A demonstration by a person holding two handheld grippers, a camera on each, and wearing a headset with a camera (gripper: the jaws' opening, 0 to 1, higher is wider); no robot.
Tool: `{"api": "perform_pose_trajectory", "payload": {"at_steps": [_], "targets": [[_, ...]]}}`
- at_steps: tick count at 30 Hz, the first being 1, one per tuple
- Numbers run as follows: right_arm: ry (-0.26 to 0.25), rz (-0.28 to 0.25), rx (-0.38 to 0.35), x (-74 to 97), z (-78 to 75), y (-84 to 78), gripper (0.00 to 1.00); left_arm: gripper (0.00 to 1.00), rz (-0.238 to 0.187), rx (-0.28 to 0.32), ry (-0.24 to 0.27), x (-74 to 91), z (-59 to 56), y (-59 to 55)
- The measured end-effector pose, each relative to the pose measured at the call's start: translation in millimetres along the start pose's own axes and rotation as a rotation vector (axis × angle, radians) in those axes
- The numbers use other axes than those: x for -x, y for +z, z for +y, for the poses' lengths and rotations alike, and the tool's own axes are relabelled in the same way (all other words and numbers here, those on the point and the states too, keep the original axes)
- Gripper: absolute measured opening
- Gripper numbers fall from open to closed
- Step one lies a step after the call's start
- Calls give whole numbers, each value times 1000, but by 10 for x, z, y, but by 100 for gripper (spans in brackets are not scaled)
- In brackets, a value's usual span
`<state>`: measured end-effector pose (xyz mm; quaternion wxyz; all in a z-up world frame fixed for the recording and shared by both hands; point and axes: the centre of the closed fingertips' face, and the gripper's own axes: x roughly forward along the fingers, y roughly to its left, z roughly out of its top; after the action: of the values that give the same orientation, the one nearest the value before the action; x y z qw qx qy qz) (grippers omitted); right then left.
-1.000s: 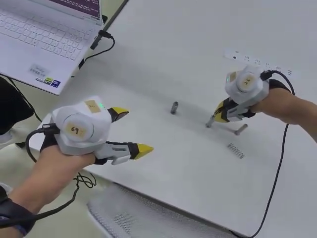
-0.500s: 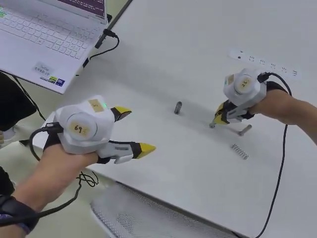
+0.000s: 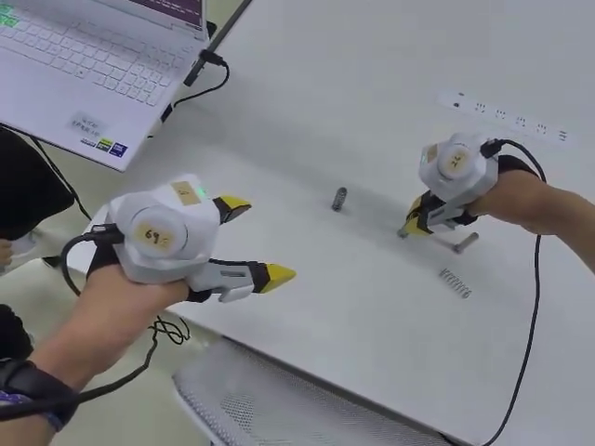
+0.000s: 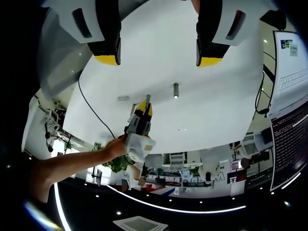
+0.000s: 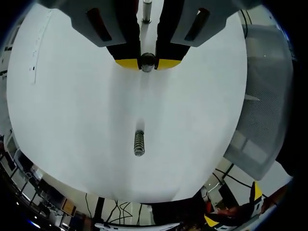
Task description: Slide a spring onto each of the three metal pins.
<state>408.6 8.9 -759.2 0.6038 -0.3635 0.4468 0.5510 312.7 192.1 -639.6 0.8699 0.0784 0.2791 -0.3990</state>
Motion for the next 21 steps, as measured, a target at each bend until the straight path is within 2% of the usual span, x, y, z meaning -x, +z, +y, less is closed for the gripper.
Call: {"api": "perform_pose_trajectory", "payload": {"at_steps": [11,21], "targets": [[-1,15,10,-49,5,-9,13,59,7,-1,3,12,24,-26],[-42,-7,-1,100,8,2,21,59,0,-14,-5,1,6,8]]}}
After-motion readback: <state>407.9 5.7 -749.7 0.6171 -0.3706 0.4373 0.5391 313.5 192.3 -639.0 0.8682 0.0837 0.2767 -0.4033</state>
